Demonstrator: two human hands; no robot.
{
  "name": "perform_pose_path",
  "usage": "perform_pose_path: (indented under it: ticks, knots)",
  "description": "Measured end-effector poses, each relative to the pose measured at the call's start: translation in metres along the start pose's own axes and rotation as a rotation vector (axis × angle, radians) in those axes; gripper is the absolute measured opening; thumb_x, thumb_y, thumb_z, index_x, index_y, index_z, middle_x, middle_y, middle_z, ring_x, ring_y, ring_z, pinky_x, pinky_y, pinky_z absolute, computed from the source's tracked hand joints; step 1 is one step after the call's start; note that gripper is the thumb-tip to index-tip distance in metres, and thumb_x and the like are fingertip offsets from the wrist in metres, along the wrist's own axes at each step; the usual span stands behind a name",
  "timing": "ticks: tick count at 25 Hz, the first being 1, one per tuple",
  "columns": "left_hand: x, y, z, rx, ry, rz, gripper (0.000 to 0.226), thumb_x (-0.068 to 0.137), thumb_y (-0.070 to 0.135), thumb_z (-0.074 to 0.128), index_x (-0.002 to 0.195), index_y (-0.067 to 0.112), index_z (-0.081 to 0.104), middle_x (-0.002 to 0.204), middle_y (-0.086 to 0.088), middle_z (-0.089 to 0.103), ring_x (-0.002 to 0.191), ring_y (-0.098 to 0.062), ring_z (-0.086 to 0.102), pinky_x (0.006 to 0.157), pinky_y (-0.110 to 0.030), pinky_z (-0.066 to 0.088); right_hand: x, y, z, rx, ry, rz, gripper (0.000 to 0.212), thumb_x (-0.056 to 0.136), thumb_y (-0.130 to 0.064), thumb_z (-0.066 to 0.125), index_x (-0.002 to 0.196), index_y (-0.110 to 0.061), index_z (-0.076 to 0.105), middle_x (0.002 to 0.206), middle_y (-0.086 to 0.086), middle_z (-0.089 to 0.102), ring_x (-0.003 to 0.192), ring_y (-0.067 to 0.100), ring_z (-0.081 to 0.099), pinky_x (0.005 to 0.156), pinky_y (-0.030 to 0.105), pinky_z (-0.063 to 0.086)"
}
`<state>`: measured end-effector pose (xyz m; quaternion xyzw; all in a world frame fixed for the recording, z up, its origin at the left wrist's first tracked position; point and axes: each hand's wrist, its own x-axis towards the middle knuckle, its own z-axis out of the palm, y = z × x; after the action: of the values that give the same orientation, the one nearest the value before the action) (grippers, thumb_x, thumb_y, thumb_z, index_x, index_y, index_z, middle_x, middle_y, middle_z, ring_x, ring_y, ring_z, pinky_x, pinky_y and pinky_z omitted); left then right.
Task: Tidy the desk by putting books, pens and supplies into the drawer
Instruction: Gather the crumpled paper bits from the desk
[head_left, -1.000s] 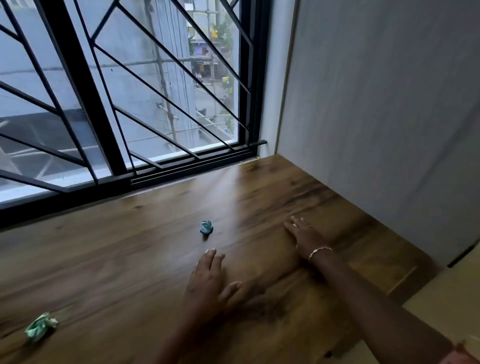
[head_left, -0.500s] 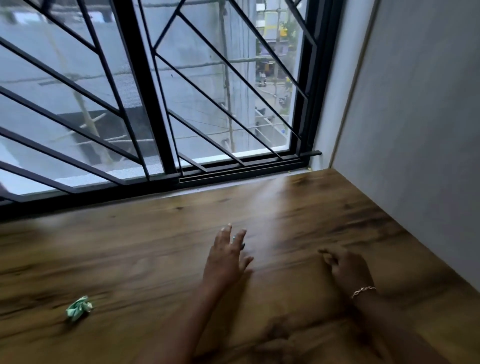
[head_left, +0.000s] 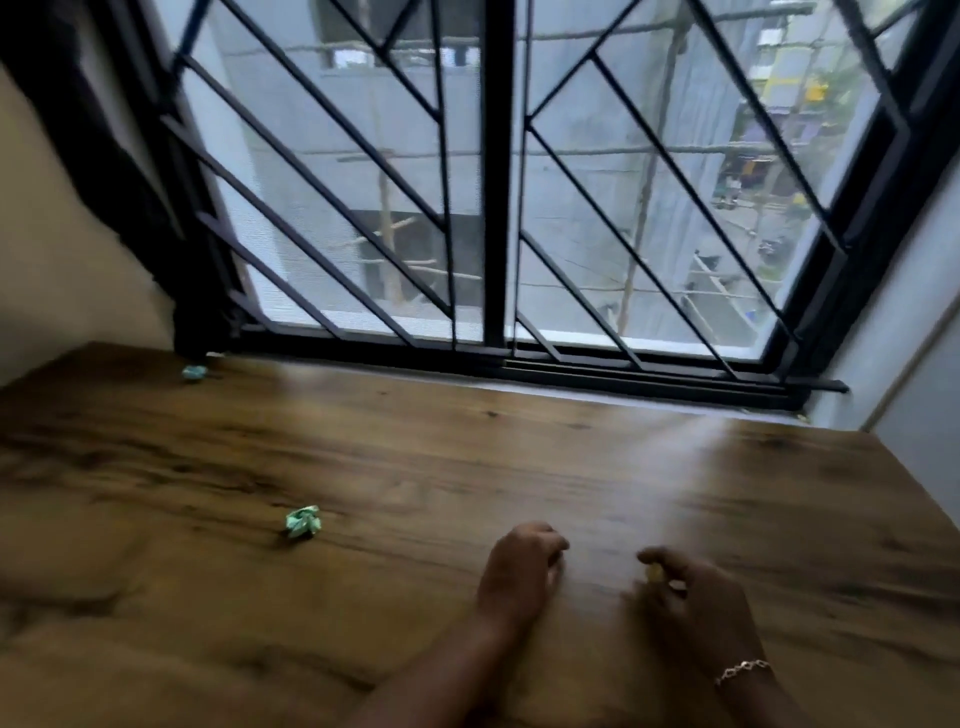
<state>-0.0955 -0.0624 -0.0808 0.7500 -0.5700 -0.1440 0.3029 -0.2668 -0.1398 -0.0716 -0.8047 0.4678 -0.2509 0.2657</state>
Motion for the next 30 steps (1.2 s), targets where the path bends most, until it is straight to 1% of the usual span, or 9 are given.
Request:
perform_pose_path:
  ticks: [3,6,9,13,16,19,21,23,30]
  knots:
    - [-0.03,-0.014,-0.026,-0.169,0.168,-0.152,0.023,0.082,0.009,0.059,0.099,0.01,0.073,0.1,-0.007,0.072,0.094,-0.016,0.065,0.082,-0.017,0.045,0.005,-0.042,0.024,0.158,-0.061,-0.073,0.043,0.076,0.005,0.068,0.071,-0.037,0.061,0.077,0.0,0.067,0.063,-0.021,0.057,0.056,-0.005,0.04]
    - [-0.058,-0.034,-0.061,-0.246,0.338,-0.28,0.022,0.083,0.009,0.062,0.101,0.011,0.073,0.101,-0.002,0.072,0.094,-0.009,0.066,0.083,-0.011,0.045,0.0,-0.092,0.064,0.231,-0.195,-0.151,0.06,0.074,0.002,0.073,0.068,-0.054,0.052,0.077,-0.006,0.066,0.063,-0.03,0.051,0.056,-0.007,0.039]
    - [-0.089,-0.064,-0.098,-0.25,0.459,-0.363,0.023,0.084,0.01,0.062,0.104,0.014,0.072,0.104,0.003,0.072,0.096,-0.004,0.064,0.085,-0.009,0.046,-0.01,-0.143,0.109,0.283,-0.317,-0.199,0.072,0.068,0.005,0.077,0.056,-0.063,0.054,0.078,-0.007,0.066,0.068,-0.031,0.05,0.058,-0.007,0.039]
    - [-0.145,-0.119,-0.149,-0.214,0.585,-0.442,0.023,0.083,0.008,0.061,0.101,0.015,0.073,0.103,0.004,0.071,0.095,-0.004,0.064,0.085,-0.011,0.047,-0.036,-0.216,0.166,0.309,-0.45,-0.289,0.055,0.07,0.006,0.074,0.071,-0.046,0.057,0.089,0.006,0.066,0.069,-0.029,0.051,0.059,-0.002,0.042]
    - [-0.2,-0.17,-0.196,-0.182,0.687,-0.514,0.021,0.084,0.008,0.061,0.1,0.013,0.073,0.104,0.003,0.07,0.095,-0.005,0.063,0.085,-0.01,0.046,-0.066,-0.273,0.227,0.273,-0.506,-0.384,0.066,0.065,0.003,0.079,0.064,-0.06,0.058,0.081,-0.012,0.065,0.07,-0.023,0.056,0.065,0.014,0.05]
    - [-0.262,-0.212,-0.248,-0.173,0.809,-0.585,0.021,0.085,0.005,0.061,0.103,0.01,0.071,0.107,0.002,0.068,0.097,-0.003,0.06,0.087,-0.012,0.046,-0.106,-0.336,0.28,0.213,-0.581,-0.506,0.066,0.063,0.001,0.081,0.064,-0.06,0.057,0.077,-0.02,0.062,0.067,-0.018,0.059,0.062,0.009,0.048]
    - [-0.3,-0.236,-0.283,-0.193,0.861,-0.653,0.022,0.087,0.005,0.06,0.108,0.008,0.069,0.109,-0.002,0.067,0.1,-0.008,0.061,0.087,-0.015,0.047,-0.133,-0.378,0.302,0.2,-0.624,-0.588,0.057,0.064,-0.001,0.08,0.079,-0.054,0.065,0.08,-0.011,0.064,0.068,-0.004,0.062,0.065,0.01,0.049]
    - [-0.343,-0.263,-0.315,-0.191,0.982,-0.731,0.021,0.086,0.005,0.062,0.106,0.005,0.07,0.106,-0.007,0.07,0.097,-0.015,0.065,0.079,-0.015,0.046,-0.16,-0.419,0.324,0.194,-0.675,-0.685,0.036,0.068,-0.004,0.078,0.092,-0.029,0.071,0.081,-0.008,0.064,0.076,0.011,0.065,0.062,0.0,0.043]
    - [-0.477,-0.356,-0.34,-0.22,1.289,-1.129,0.018,0.08,0.002,0.068,0.097,0.002,0.073,0.094,-0.013,0.073,0.089,-0.023,0.068,0.081,-0.029,0.053,-0.24,-0.496,0.406,0.151,-1.121,-0.727,0.027,0.073,-0.008,0.075,0.099,-0.01,0.069,0.083,-0.002,0.065,0.072,0.005,0.059,0.058,-0.001,0.041]
